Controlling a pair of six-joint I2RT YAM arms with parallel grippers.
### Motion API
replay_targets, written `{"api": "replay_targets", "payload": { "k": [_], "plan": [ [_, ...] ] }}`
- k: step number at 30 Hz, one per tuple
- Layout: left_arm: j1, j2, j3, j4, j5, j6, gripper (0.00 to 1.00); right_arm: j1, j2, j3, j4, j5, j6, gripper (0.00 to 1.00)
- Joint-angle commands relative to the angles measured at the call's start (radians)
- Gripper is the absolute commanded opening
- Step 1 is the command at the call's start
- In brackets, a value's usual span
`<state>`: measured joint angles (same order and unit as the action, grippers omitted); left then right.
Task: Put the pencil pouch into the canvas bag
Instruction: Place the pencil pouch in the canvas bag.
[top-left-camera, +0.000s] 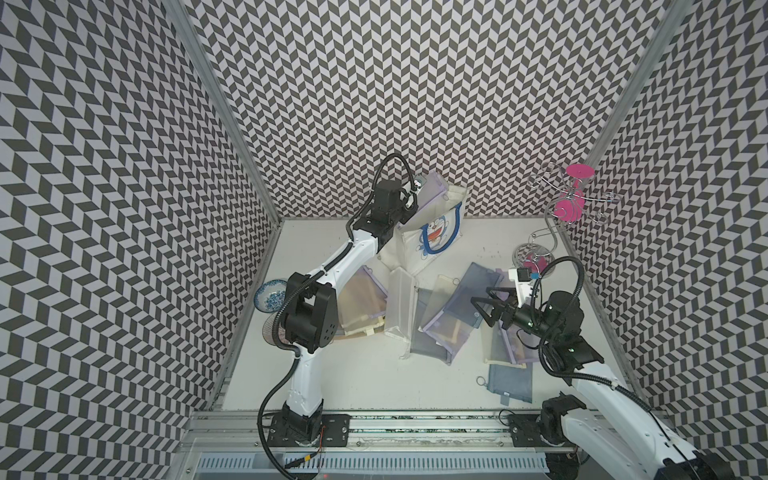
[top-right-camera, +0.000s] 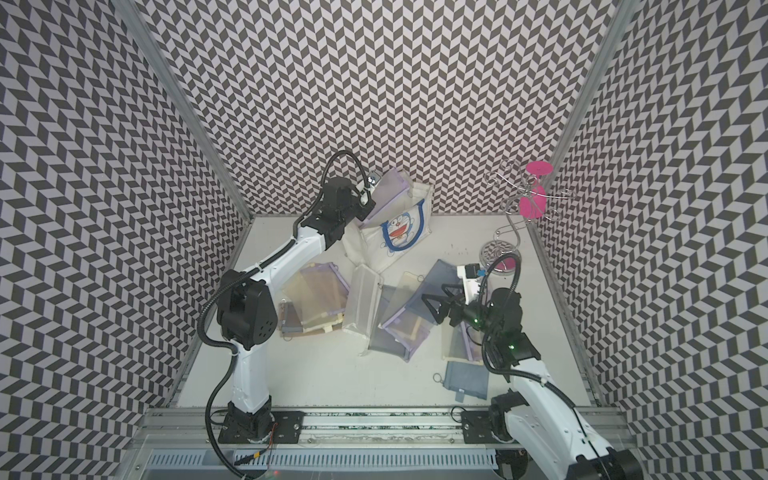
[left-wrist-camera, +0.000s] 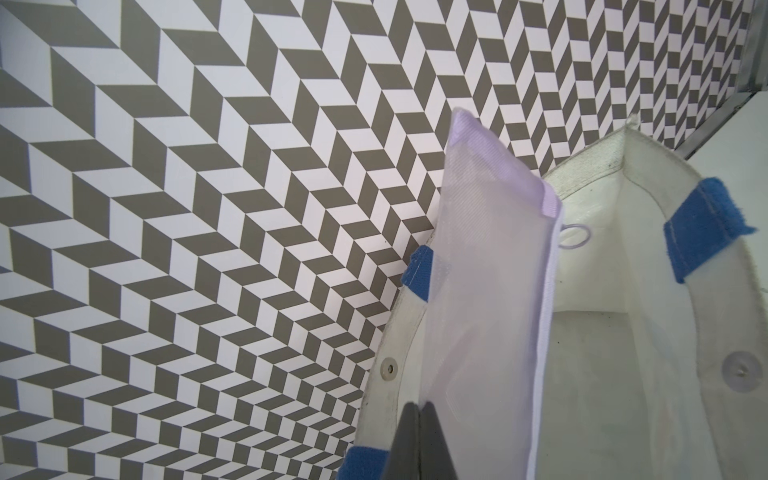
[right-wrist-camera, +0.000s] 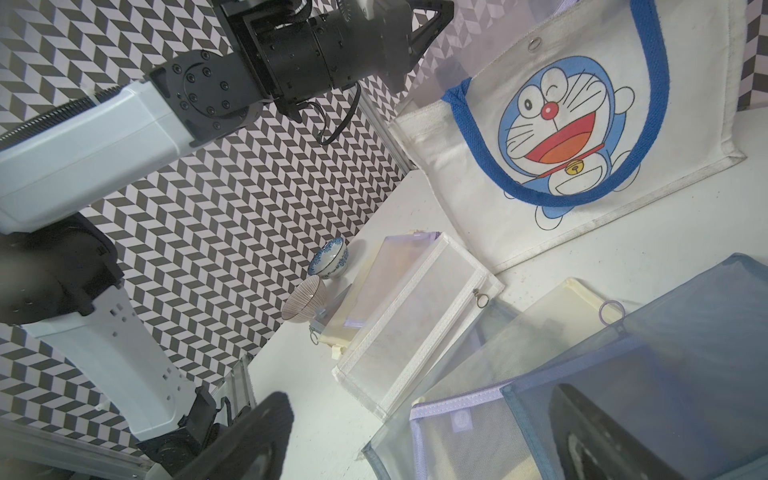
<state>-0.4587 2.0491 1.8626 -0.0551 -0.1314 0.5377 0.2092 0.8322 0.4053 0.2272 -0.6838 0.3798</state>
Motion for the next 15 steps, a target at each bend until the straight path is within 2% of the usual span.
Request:
{"api": "replay_targets", "payload": {
  "k": [1,4,7,8,12,15],
  "plan": [
    [-0.009,0.017,0.003,0.034,-0.065,0.0,0.04,0.007,-0.01,0.037,0.011,0.011,-0.025,0.97],
    [-0.023,0.008,0.009,0.033,-0.077,0.006,0.28,0.008,-0.009,0.038,0.01,0.015,-0.026,0.97],
    [-0.048,-0.008,0.025,0.02,-0.111,0.002,0.65,0.007,-0.009,0.042,0.002,0.018,-0.03,0.97],
    [-0.058,-0.015,0.032,0.011,-0.133,0.002,0.75,0.007,-0.011,0.045,-0.004,0.021,-0.033,0.97],
    [-0.119,-0.069,0.052,-0.048,-0.197,-0.031,0.8,0.006,-0.01,0.046,-0.006,0.029,-0.036,0.97],
    [-0.193,-0.133,0.07,-0.174,-0.222,-0.136,0.82,0.006,-0.005,0.044,0.0,0.033,-0.029,0.98]
  ]
}}
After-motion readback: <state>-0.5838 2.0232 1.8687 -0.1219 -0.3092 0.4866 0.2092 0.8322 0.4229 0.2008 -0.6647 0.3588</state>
